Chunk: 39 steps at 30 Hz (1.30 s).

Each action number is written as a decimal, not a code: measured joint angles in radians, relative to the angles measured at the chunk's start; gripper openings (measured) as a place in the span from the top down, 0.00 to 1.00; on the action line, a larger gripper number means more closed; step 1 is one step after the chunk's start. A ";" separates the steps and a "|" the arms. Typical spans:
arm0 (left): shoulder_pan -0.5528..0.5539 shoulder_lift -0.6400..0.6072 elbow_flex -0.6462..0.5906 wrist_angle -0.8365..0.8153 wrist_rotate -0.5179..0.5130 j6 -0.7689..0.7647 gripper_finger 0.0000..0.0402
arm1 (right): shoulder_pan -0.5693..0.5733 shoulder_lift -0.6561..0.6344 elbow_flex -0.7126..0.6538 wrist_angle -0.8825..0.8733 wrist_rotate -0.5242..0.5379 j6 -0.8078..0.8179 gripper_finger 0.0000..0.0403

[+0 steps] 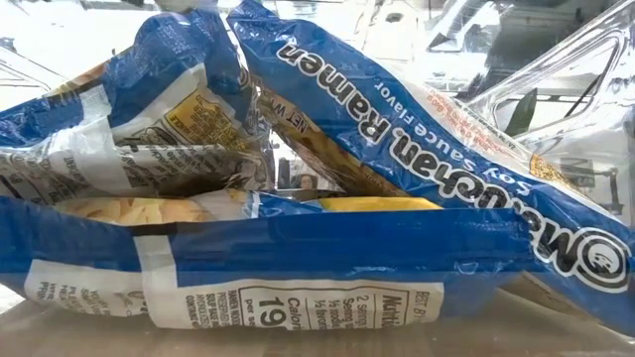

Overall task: Sort Maruchan noodles
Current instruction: Put the bottom orange noodle pack into the top right transparent bin

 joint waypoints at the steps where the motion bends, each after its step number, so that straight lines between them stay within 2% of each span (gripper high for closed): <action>1: 0.018 0.006 0.000 -0.009 0.014 -0.043 0.45 | -0.008 0.001 0.000 0.010 -0.002 -0.009 0.31; 6: -0.007 0.016 0.000 -0.190 0.060 -0.208 0.45 | -0.030 0.009 0.000 0.019 -0.031 -0.020 0.31; 12: -0.158 0.016 0.039 -0.561 0.077 -0.514 0.45 | -0.032 0.007 0.000 0.042 -0.034 -0.020 0.31; 15: -0.244 0.017 0.039 -0.695 0.095 -0.682 0.45 | -0.033 0.006 0.000 0.063 -0.034 -0.020 0.31; 21: -0.391 0.017 -0.035 -0.755 0.063 -0.907 0.45 | -0.033 0.006 0.000 0.089 -0.034 -0.018 0.31; 27: -0.498 0.017 -0.113 -0.779 0.011 -1.001 0.45 | -0.032 0.006 0.000 0.087 -0.034 -0.018 0.31; 34: -0.597 0.018 -0.106 -0.751 0.008 -1.108 0.45 | -0.032 0.006 0.000 0.086 -0.034 -0.018 0.31; 39: -0.670 0.104 -0.106 -0.758 0.019 -1.178 0.45 | -0.032 0.006 0.000 0.085 -0.034 -0.018 0.31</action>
